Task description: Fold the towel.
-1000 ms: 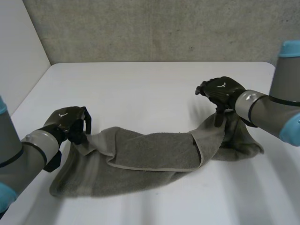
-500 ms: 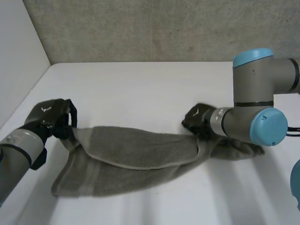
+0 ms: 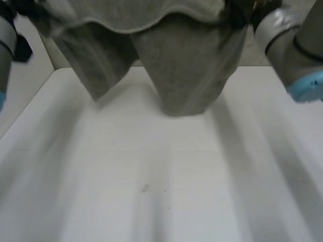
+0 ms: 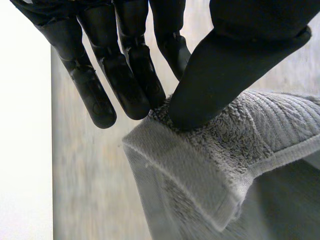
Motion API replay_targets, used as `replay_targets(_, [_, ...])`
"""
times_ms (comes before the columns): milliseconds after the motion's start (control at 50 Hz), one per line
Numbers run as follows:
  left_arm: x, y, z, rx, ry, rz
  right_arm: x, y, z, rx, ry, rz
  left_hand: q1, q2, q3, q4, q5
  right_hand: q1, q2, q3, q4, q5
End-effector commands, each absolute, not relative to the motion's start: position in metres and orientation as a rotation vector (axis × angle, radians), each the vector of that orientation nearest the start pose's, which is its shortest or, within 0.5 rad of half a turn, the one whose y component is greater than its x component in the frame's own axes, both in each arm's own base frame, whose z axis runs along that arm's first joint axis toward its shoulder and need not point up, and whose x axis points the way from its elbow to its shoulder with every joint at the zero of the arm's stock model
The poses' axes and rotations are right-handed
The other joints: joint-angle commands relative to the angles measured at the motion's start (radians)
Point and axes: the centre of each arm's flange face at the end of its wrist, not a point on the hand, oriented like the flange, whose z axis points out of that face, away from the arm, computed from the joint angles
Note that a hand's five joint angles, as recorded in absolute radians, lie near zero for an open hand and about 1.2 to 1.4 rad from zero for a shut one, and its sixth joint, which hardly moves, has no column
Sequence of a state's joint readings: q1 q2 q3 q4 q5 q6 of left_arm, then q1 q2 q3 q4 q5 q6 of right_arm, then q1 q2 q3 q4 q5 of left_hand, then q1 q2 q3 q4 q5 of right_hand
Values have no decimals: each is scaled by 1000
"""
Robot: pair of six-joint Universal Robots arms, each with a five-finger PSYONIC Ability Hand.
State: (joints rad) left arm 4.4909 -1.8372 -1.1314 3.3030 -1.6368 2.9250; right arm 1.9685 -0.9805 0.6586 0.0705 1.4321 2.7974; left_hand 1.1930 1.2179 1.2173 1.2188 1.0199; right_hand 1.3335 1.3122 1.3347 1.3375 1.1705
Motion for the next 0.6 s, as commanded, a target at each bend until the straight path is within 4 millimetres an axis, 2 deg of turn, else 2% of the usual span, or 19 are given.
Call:
replay_targets(20, [-203, -333, 268, -51, 2425, -2407, 303, -324, 273, -1115, 1876, -2010, 203, 178, 179, 178, 202, 63, 84, 62, 59, 51])
replay_targets(40, [-203, -333, 268, -51, 2426, -2406, 301, -318, 257, -1153, 1908, -1956, 203, 178, 179, 178, 202, 63, 84, 62, 59, 51])
replay_targets(60, [-203, -326, 251, -26, 2496, -2334, 299, -311, 240, -1191, 1943, -1891, 203, 178, 179, 178, 202, 63, 84, 62, 59, 51])
replay_targets(80, [-202, -319, 233, 6, 2567, -2257, 299, -311, 240, -1191, 1943, -1891, 203, 178, 179, 178, 202, 63, 84, 62, 59, 51])
replay_targets(100, [-202, -319, 233, 6, 2568, -2256, 296, -301, 221, -1228, 1989, -1812, 203, 178, 179, 178, 202, 63, 84, 62, 59, 51])
replay_targets(120, [-201, -311, 217, 45, 2630, -2184, 292, -290, 203, -1258, 2036, -1734, 203, 178, 179, 178, 202, 63, 84, 62, 59, 51])
replay_targets(140, [-199, -304, 204, 83, 2678, -2118, 292, -290, 203, -1258, 2036, -1733, 203, 178, 179, 178, 202, 63, 84, 62, 59, 51])
replay_targets(160, [-199, -304, 204, 84, 2678, -2117, 289, -281, 191, -1284, 2064, -1680, 203, 178, 179, 178, 202, 63, 84, 62, 59, 51])
replay_targets(180, [-194, -299, 192, 112, 2703, -2055, 285, -270, 180, -1305, 2094, -1621, 203, 178, 179, 178, 202, 63, 84, 62, 59, 51])
replay_targets(200, [-194, -299, 192, 112, 2704, -2054, 285, -270, 180, -1306, 2094, -1620, 203, 178, 179, 178, 202, 63, 84, 62, 59, 51])
replay_targets(220, [-188, -296, 183, 138, 2712, -2004, 282, -262, 170, -1321, 2115, -1570, 203, 178, 179, 178, 202, 63, 84, 62, 59, 51])
replay_targets(240, [-183, -294, 177, 168, 2703, -1974, 282, -262, 170, -1322, 2115, -1570, 203, 178, 179, 178, 202, 63, 84, 62, 59, 51])
replay_targets(280, [-179, -292, 173, 204, 2686, -1954, 278, -246, 155, -1336, 2132, -1482, 203, 178, 179, 178, 202, 63, 84, 62, 59, 51])
replay_targets(340, [-173, -292, 169, 272, 2628, -1941, 276, -236, 150, -1342, 2118, -1457, 203, 178, 179, 178, 202, 63, 84, 62, 59, 51])
replay_targets(480, [-171, -296, 167, 339, 2549, -1966, 273, -230, 147, -1336, 2111, -1464, 198, 173, 173, 172, 196, 63, 84, 62, 59, 51])
replay_targets(540, [-174, -291, 163, 375, 2533, -1986, 273, -232, 147, -1313, 2120, -1484, -639, -664, -664, -665, -641, 63, 84, 62, 59, 51])
replay_targets(600, [-177, -287, 161, 439, 2524, -1991, 270, -240, 150, -1227, 2133, -1529, -771, -796, -795, -797, -772, 63, 84, 62, 59, 51])
